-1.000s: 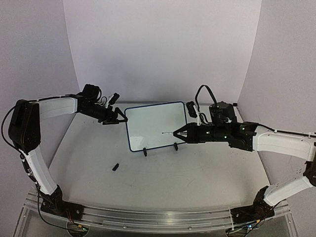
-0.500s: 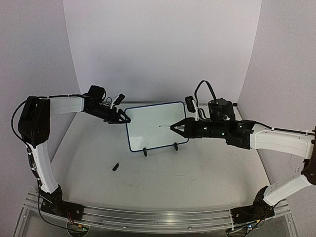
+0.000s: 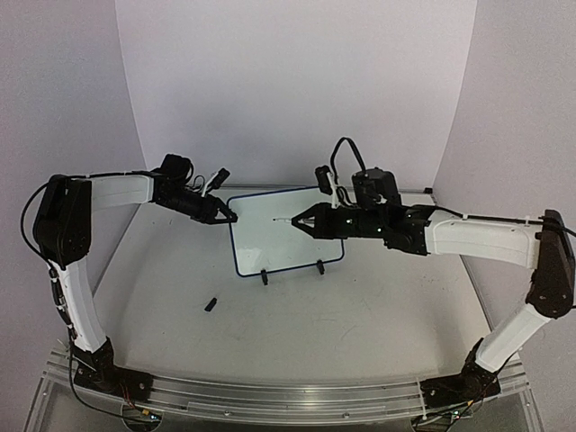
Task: Write a sentence on the whiteboard
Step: Hold the whiteboard on the whiteboard stand, then write on the whiteboard with the whiteboard marker without the cap.
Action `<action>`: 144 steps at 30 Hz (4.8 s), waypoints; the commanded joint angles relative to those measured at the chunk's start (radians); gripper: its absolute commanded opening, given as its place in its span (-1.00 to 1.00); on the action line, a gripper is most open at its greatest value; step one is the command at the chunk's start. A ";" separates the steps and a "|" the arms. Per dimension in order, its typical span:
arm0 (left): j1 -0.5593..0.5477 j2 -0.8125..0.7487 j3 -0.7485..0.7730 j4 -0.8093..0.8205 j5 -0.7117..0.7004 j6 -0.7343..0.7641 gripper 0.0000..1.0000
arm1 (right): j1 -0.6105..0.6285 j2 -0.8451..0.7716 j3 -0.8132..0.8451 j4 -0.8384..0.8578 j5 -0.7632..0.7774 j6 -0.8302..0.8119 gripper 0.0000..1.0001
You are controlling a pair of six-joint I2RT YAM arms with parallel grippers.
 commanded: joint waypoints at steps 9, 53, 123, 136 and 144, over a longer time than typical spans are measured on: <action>0.026 -0.002 0.042 -0.011 0.009 0.047 -0.26 | 0.010 0.144 0.168 0.061 0.012 -0.036 -1.00; 0.024 -0.005 0.019 -0.056 -0.006 0.152 -1.00 | 0.039 0.531 0.522 0.121 0.094 -0.022 -1.00; 0.019 -0.035 0.021 -0.060 -0.011 0.158 -1.00 | 0.047 0.541 0.527 0.125 0.156 -0.025 -1.00; 0.016 -0.035 0.022 -0.062 -0.014 0.161 -1.00 | 0.047 0.562 0.537 0.094 0.216 -0.012 -1.00; 0.016 -0.037 0.022 -0.064 -0.016 0.162 -1.00 | 0.047 0.511 0.463 0.105 0.293 -0.006 -1.00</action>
